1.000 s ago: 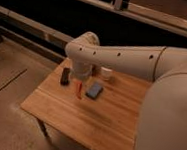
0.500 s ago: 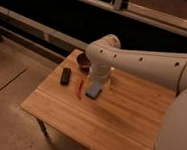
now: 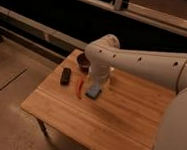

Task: Wipe the white sponge on the table

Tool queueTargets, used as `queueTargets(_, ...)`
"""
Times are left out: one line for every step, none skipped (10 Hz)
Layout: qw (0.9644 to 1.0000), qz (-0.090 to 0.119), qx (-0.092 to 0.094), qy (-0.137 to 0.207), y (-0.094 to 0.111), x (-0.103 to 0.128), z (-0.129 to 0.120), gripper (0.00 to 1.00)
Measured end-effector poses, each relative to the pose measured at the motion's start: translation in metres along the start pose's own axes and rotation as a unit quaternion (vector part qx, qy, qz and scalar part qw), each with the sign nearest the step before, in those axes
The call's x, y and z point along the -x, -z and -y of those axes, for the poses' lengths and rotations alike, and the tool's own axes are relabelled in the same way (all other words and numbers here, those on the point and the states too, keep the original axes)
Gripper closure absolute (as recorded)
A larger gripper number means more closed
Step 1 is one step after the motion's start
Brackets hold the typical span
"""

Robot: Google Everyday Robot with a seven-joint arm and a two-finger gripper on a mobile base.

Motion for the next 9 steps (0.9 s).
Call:
queueTargets(0.9998,0.012,-0.015,-0.002,-0.004,0.015,-0.003,0.35)
queueTargets(0.9990,0.028,-0.036,-0.001,-0.007,0.031,-0.007,0.35)
queueTargets(0.9981,0.037,-0.049,0.001,-0.010,0.041,-0.012,0.35)
queueTargets(0.9971,0.046,-0.061,0.001,-0.015,0.053,-0.018,0.35)
queueTargets(0.9971,0.046,-0.061,0.000,-0.018,0.056,-0.025,0.35)
queueTargets(0.9974,0.044,-0.057,0.000,-0.021,0.057,-0.031,0.35)
queueTargets(0.9980,0.039,-0.049,0.000,-0.026,0.056,-0.036,0.35)
queueTargets(0.9989,0.031,-0.035,-0.001,-0.031,0.055,-0.040,0.35)
queueTargets(0.9995,0.022,-0.021,-0.006,-0.034,0.054,-0.041,0.35)
